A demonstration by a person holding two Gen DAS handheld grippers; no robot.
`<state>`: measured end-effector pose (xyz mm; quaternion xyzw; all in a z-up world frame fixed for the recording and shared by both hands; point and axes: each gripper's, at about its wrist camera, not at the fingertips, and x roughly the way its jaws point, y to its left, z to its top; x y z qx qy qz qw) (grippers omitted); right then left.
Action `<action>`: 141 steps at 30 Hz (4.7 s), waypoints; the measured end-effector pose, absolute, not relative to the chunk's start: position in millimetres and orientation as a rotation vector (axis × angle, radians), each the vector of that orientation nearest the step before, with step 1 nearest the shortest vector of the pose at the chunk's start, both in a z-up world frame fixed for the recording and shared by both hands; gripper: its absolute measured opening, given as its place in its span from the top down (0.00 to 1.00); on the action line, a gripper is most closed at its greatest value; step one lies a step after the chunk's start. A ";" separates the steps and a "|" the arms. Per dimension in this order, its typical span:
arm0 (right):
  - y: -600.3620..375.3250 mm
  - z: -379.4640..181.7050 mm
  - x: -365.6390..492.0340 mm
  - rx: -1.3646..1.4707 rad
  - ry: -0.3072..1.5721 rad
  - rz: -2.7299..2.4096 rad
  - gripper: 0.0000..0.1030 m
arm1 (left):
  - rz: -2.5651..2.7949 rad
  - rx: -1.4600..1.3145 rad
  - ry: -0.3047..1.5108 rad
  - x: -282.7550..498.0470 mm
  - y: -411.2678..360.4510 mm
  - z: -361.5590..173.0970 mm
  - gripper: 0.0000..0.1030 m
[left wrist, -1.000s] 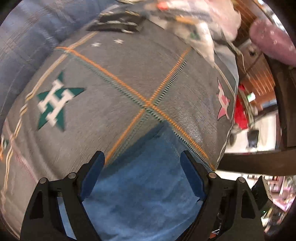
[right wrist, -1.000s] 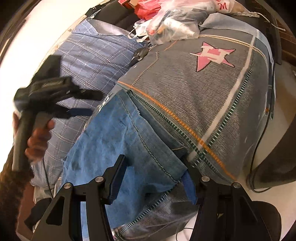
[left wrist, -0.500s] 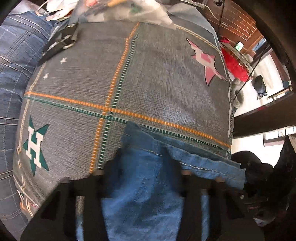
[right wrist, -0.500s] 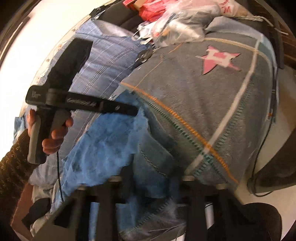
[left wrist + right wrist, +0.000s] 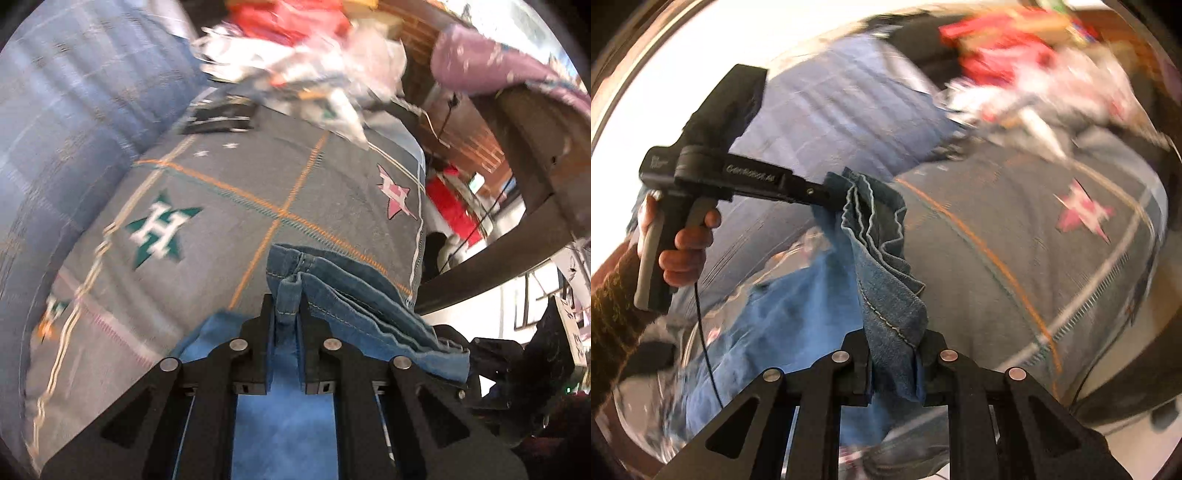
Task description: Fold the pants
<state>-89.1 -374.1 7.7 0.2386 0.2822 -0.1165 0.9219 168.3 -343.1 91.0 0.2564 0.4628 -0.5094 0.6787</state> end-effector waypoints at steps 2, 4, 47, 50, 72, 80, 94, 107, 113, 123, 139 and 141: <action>-347.7 18.6 -81.3 0.416 0.586 -0.188 0.86 | -1.115 0.540 1.031 171.6 -313.7 95.4 0.93; -320.1 24.8 -72.6 0.346 0.604 -0.133 0.86 | -1.071 0.501 1.048 176.6 -282.2 92.4 0.93; -306.3 -29.2 133.8 0.132 1.019 0.061 0.87 | -0.677 -0.304 1.339 78.2 -113.4 -38.6 0.75; -307.7 -4.6 120.5 0.150 0.976 0.070 0.81 | -0.687 -0.316 1.305 66.9 -91.5 -26.0 0.75; -73.0 8.7 108.1 0.001 1.072 0.557 0.66 | -0.268 -1.325 1.019 9.4 160.3 -66.0 0.44; -32.2 4.2 134.0 -0.047 1.117 0.594 0.61 | -0.225 -1.529 1.055 23.5 169.3 -101.3 0.35; 73.3 -20.9 189.7 -0.358 1.070 0.675 1.00 | -0.245 -1.208 0.971 65.3 171.2 -49.6 0.90; 19.0 -5.7 196.9 -0.202 1.105 0.681 0.45 | -0.147 -1.244 0.970 12.7 179.5 -72.3 0.33; 35.6 -13.7 188.0 -0.246 1.128 0.700 0.43 | -0.148 -1.360 1.018 31.9 179.7 -103.3 0.33; 80.0 -51.2 193.6 -0.565 1.144 0.704 0.66 | -0.202 -1.335 1.033 53.5 171.5 -106.7 0.88; -99.2 86.2 138.2 -0.092 0.836 0.698 0.88 | -0.456 -0.628 0.896 74.5 16.6 56.4 0.89; -143.4 88.0 133.8 -0.007 0.820 0.657 0.88 | -0.534 -0.566 0.939 83.6 -22.3 54.5 0.88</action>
